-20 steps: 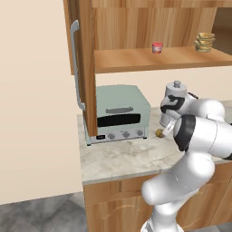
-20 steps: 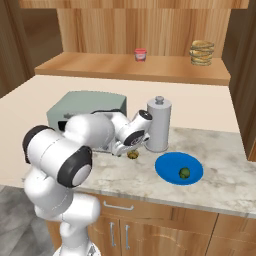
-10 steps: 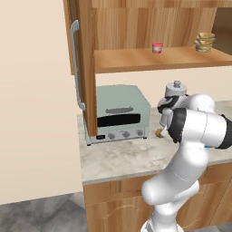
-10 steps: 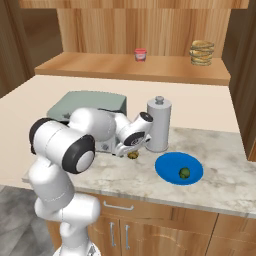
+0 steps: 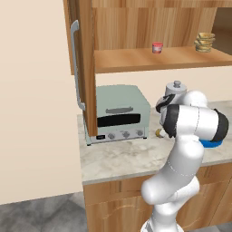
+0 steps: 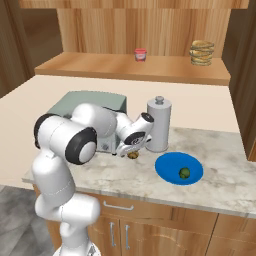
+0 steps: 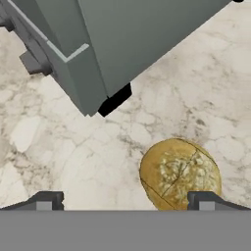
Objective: Pick the avocado and bread from the counter and place them on the plate. Then pick the jam from the cabinet and place it next to the plate. Lastly close the cabinet door.
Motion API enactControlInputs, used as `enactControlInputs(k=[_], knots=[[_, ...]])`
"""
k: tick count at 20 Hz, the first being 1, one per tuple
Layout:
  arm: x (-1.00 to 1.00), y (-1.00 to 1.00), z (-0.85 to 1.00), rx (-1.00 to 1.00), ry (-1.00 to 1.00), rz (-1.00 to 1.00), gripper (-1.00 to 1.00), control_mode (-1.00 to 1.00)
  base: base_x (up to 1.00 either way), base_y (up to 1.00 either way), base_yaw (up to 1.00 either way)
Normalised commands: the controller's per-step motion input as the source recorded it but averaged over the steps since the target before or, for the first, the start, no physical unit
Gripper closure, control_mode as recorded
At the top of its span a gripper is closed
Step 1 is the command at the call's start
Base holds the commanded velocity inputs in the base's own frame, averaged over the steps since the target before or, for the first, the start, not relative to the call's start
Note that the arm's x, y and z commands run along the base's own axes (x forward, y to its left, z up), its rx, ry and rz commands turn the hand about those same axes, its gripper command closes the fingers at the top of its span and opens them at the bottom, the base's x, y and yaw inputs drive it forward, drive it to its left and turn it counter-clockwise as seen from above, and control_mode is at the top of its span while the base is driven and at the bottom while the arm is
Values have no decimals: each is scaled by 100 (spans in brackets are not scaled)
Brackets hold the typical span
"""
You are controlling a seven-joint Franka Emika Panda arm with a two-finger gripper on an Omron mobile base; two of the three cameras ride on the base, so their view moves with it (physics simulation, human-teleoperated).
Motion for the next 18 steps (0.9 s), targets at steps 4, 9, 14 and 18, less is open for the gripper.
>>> enactControlInputs(k=[4, 9, 14, 18], knots=[[15, -2, -13, 0, 0, 0, -100, -100, 0, 0, 0], [13, -1, -15, -2, 0, 0, -100, -100, 0, 0, 0], [5, -1, -18, -1, 0, 0, -100, -100, 0, 0, 0], [-1, 3, -29, 0, 0, 0, -100, -100, 0, 0, 0]])
